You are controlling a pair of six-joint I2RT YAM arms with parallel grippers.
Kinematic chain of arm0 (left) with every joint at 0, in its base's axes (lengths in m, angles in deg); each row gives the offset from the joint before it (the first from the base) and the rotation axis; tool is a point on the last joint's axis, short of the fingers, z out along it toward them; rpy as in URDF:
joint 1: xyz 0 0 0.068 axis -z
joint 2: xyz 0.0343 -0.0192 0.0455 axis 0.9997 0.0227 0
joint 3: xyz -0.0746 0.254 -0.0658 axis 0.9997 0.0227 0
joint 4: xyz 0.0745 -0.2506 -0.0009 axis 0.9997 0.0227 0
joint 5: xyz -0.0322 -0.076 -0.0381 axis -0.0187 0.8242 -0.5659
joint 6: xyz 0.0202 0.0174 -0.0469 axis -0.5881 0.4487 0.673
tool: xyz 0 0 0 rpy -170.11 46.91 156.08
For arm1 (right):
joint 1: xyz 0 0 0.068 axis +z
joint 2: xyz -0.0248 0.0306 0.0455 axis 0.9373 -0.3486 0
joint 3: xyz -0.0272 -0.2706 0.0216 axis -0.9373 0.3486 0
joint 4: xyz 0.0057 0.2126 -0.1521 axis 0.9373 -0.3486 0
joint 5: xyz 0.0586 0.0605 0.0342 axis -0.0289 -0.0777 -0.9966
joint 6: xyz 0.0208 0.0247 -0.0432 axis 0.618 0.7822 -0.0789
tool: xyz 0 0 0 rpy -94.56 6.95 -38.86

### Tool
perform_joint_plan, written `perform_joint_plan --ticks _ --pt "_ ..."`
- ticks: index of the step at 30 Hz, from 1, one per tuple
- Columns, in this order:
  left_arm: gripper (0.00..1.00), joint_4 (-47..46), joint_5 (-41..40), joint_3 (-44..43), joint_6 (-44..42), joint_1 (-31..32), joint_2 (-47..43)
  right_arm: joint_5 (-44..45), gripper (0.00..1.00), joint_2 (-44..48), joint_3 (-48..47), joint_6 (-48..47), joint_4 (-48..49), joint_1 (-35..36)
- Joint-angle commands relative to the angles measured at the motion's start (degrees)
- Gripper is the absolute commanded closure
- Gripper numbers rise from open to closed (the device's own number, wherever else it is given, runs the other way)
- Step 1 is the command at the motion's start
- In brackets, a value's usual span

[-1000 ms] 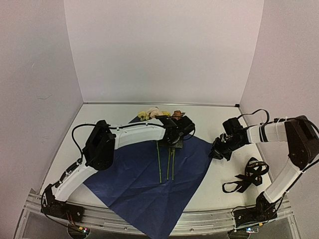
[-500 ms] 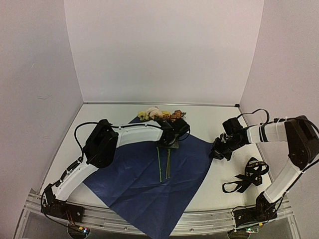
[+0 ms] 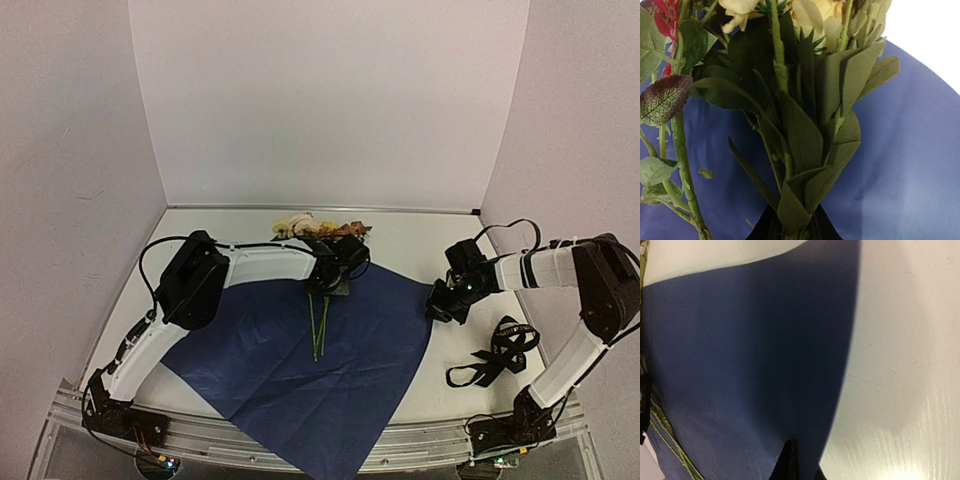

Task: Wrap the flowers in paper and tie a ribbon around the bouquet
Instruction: Adjust the fake flower with the flattened wrapping paper.

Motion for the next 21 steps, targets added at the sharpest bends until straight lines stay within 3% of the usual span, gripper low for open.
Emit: perform_joint_plan --ticks 1,14,21 --pt "0.83 -0.50 0.02 3.59 -0.30 -2.36 -4.94 10.04 1.00 3.42 2.03 -0.37 -1.34 1.96" --pt "0.82 -3.38 2.73 8.10 1.59 -0.45 -8.90 18.19 1.00 4.63 5.29 1.98 1.25 7.87" --pt "0.46 -4.18 4.32 9.27 1.37 0.24 -13.01 17.62 1.00 4.03 5.25 2.67 1.65 8.34"
